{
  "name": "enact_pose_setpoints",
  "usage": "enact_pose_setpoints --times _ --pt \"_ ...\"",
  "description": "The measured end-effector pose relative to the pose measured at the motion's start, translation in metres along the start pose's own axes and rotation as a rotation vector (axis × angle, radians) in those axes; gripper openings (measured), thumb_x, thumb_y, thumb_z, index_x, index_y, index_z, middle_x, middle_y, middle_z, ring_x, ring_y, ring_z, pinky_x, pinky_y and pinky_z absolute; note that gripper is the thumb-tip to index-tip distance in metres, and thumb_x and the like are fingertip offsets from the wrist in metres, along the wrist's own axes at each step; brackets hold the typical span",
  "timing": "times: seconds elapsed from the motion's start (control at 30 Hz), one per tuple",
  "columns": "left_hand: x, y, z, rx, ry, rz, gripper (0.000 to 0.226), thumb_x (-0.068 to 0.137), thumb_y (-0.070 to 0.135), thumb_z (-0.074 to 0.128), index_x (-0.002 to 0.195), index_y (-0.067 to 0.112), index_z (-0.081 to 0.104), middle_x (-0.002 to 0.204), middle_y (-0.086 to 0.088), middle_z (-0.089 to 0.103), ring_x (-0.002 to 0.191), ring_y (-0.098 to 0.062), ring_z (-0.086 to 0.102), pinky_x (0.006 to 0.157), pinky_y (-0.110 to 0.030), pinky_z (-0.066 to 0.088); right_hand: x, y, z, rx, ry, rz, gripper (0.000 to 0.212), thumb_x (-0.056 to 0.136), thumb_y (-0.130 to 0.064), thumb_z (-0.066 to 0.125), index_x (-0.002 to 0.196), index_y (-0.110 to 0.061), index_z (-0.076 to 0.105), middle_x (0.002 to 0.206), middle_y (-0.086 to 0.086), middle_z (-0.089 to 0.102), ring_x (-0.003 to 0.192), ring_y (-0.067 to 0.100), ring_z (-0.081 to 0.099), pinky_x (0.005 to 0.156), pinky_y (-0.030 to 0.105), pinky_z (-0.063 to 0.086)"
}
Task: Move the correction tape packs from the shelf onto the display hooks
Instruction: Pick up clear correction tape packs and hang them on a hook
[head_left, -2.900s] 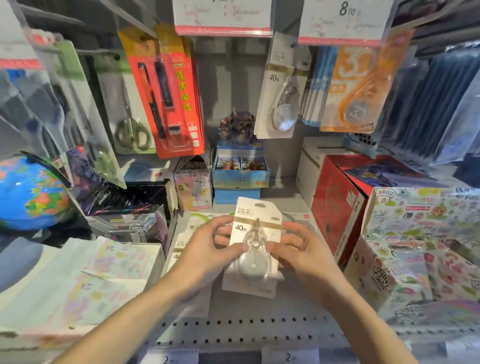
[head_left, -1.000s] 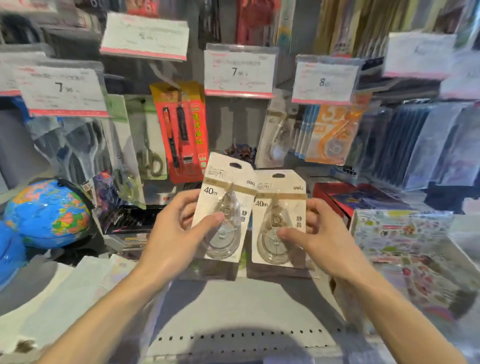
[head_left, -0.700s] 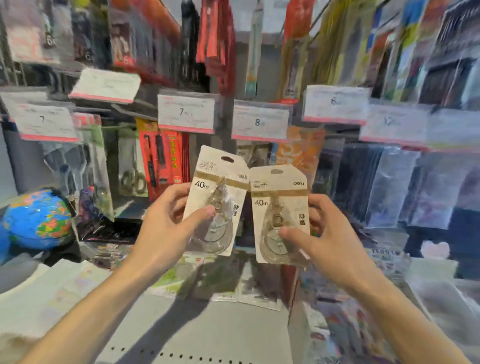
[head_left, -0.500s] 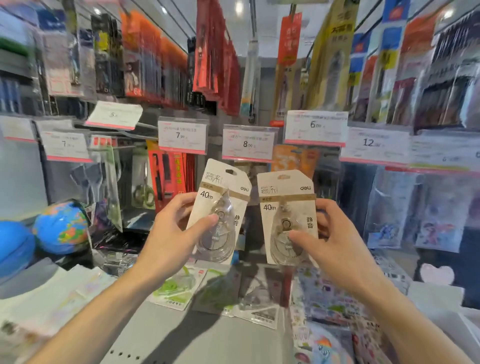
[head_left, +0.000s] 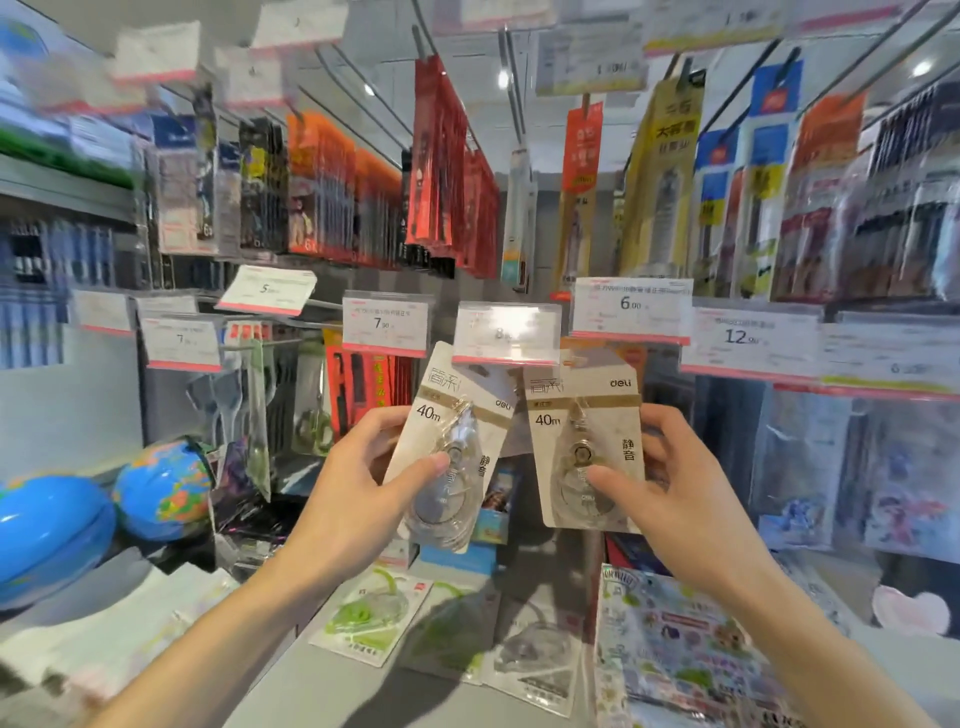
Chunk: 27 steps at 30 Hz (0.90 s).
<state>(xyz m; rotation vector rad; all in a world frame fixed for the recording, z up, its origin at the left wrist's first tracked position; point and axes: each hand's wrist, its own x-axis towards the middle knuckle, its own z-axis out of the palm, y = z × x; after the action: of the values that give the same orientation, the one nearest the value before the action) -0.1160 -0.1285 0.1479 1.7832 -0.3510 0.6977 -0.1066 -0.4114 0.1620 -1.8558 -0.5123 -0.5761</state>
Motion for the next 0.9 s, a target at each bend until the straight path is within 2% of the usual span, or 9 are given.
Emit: enact_pose_setpoints --times 0.1,0.27,0.37,0.53,0.63,0.73,0.83,0.9 --pt "0.001 0.008 -0.007 0.010 -0.002 0.045 0.036 0.089 0.030 0.079 0.117 0.047 0.063 0.119 0.024 0.073 0.115 0.003 0.066 0.097 -0.034 0.050 -0.001 0.000 -0.004 -0.012 -0.004 -0.021 0.046 0.092 -0.019 0.076 0.118 -0.049 0.051 0.109 -0.039 0.069 0.099 -0.016 0.068 0.068 0.004 0.053" --pt "0.011 0.021 -0.016 0.023 0.028 0.097 0.036 0.089 0.021 0.079 0.120 0.033 0.064 0.116 0.018 0.075 0.110 -0.001 0.069 0.100 -0.040 0.053 0.008 0.004 -0.004 -0.088 -0.005 -0.013 0.047 0.092 -0.018 0.075 0.122 -0.047 0.054 0.112 -0.038 0.068 0.100 -0.015 0.066 0.071 0.003 0.052" --pt "0.017 0.024 -0.019 0.023 0.035 0.104 0.036 0.089 0.020 0.079 0.120 0.031 0.065 0.116 0.015 0.076 0.112 -0.004 0.069 0.104 -0.043 0.052 0.018 0.008 0.005 -0.126 -0.004 0.008 0.040 0.091 -0.021 0.076 0.114 -0.047 0.056 0.109 -0.036 0.069 0.098 -0.013 0.068 0.071 0.009 0.053" --pt "0.020 0.022 -0.025 0.017 0.027 0.125 0.035 0.089 0.024 0.079 0.118 0.037 0.065 0.116 0.019 0.075 0.111 -0.002 0.069 0.100 -0.040 0.053 0.036 0.010 0.030 -0.111 0.027 0.046 0.033 0.088 -0.033 0.079 0.105 -0.048 0.054 0.105 -0.021 0.073 0.093 -0.010 0.069 0.075 0.013 0.050" --pt "0.022 0.022 -0.029 0.009 0.034 0.139 0.035 0.088 0.023 0.079 0.118 0.036 0.065 0.115 0.019 0.076 0.108 -0.001 0.071 0.095 -0.036 0.053 0.043 0.009 0.039 -0.091 0.025 0.056 0.036 0.088 -0.038 0.079 0.113 -0.043 0.053 0.111 -0.024 0.066 0.098 -0.014 0.062 0.072 0.009 0.046" --pt "0.024 0.021 -0.032 0.006 0.037 0.140 0.036 0.089 0.022 0.079 0.119 0.035 0.064 0.115 0.018 0.076 0.107 -0.002 0.071 0.094 -0.035 0.053 0.047 0.007 0.044 -0.073 0.025 0.059 0.040 0.089 -0.037 0.079 0.118 -0.037 0.052 0.115 -0.019 0.067 0.101 -0.009 0.064 0.074 0.012 0.048" --pt "0.024 0.020 -0.033 0.010 0.038 0.137 0.036 0.089 0.020 0.079 0.119 0.033 0.064 0.114 0.018 0.077 0.106 -0.001 0.071 0.092 -0.032 0.053 0.049 0.006 0.047 -0.064 0.015 0.059 0.037 0.089 -0.037 0.079 0.103 -0.051 0.048 0.108 -0.026 0.065 0.089 -0.021 0.064 0.066 0.008 0.048" --pt "0.024 0.020 -0.035 0.005 0.041 0.138 0.036 0.089 0.019 0.079 0.120 0.031 0.065 0.113 0.018 0.077 0.105 0.000 0.072 0.089 -0.028 0.053 0.051 0.004 0.049 -0.063 0.020 0.050 0.036 0.088 -0.038 0.079 0.101 -0.052 0.048 0.104 -0.030 0.062 0.086 -0.026 0.061 0.063 0.007 0.048"
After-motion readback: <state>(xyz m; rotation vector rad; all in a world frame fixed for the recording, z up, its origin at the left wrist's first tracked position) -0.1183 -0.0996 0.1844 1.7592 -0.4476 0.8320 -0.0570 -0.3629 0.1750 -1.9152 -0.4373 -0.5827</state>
